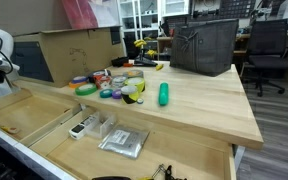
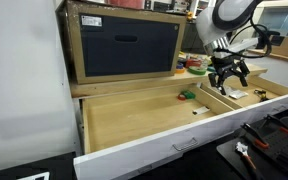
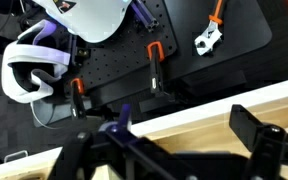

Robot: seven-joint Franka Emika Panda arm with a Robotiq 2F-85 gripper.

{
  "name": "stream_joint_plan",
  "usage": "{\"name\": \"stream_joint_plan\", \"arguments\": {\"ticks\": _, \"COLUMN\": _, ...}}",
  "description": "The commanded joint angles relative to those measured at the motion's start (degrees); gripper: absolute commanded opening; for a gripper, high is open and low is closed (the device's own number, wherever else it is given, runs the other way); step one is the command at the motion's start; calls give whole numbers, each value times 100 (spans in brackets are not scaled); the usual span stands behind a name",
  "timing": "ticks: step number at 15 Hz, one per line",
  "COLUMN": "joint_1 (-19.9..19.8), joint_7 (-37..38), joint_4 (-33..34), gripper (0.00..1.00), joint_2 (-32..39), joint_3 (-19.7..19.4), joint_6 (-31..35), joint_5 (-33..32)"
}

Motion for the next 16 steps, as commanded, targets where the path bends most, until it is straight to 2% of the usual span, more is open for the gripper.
{"name": "stream_joint_plan", "arguments": {"ticks": 1, "joint_1": 127, "joint_7": -284, "joint_4": -77, "gripper": 100, "joint_2": 100, "joint_3": -176, "joint_6": -132, "joint_5": 208}}
{"name": "stream_joint_plan", "arguments": {"ticks": 2, "joint_1": 177, "joint_7": -68, "joint_4": -53, "gripper": 100, "joint_2": 203, "joint_3": -201, "joint_6": -14, "joint_5": 55}}
{"name": "stream_joint_plan", "arguments": {"ticks": 16, "joint_1": 188, "joint_7": -173, "joint_4": -54, "gripper": 100, "joint_2": 231, "joint_3": -231, "joint_6": -23, "joint_5": 108}}
